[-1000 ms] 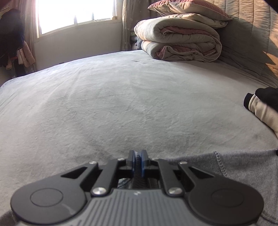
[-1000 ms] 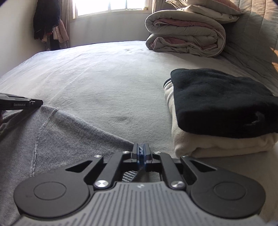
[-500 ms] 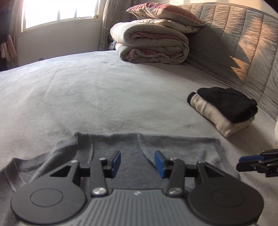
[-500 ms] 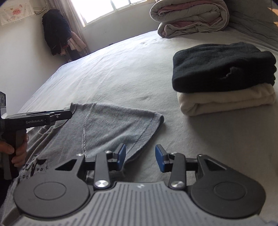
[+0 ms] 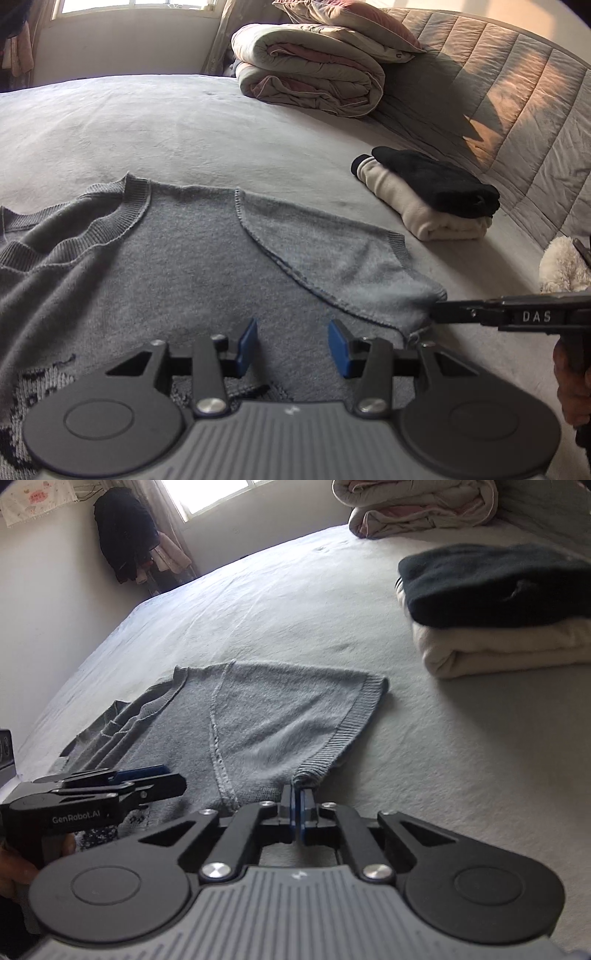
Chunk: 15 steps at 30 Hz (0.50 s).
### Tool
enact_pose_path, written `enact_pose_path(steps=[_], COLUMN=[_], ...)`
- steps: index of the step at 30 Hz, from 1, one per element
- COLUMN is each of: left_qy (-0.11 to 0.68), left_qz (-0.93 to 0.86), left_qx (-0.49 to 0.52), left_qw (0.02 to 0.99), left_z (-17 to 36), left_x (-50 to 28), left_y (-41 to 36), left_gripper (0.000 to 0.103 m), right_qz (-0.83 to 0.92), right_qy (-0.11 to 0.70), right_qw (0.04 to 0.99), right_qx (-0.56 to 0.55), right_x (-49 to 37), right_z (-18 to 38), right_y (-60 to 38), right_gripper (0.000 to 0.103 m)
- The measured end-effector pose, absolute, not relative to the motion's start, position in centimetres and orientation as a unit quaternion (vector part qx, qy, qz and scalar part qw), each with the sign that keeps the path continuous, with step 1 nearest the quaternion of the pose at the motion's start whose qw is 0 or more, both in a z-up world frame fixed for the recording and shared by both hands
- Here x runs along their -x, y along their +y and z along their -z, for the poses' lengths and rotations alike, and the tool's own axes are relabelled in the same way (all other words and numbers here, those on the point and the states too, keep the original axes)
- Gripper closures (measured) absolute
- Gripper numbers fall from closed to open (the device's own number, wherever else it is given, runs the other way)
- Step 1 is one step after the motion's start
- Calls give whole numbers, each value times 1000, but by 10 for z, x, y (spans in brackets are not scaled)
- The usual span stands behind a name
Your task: Fold clothes
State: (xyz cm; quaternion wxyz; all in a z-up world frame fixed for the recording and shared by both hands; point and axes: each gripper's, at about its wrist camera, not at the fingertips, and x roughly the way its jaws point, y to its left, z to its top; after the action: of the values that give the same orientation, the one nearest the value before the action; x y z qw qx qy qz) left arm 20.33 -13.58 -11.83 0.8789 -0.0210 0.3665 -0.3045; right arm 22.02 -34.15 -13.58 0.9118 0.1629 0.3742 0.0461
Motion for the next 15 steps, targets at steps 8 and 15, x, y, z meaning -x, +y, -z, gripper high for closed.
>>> enact_pose_path(steps=[8, 15], left_qy=[345, 372], left_qz=[298, 303], left_qx=[-22, 8], left_qw=[890, 878], left_z=[124, 107], left_x=[-194, -183], left_y=[-145, -132], left_gripper=[59, 59], right_qz=[21, -6], right_qy=[393, 403], right_qw=[904, 887], right_qx=[-169, -227], right_x=[-219, -196], right_z=[145, 136], right_y=[-370, -365], right_gripper=[96, 71])
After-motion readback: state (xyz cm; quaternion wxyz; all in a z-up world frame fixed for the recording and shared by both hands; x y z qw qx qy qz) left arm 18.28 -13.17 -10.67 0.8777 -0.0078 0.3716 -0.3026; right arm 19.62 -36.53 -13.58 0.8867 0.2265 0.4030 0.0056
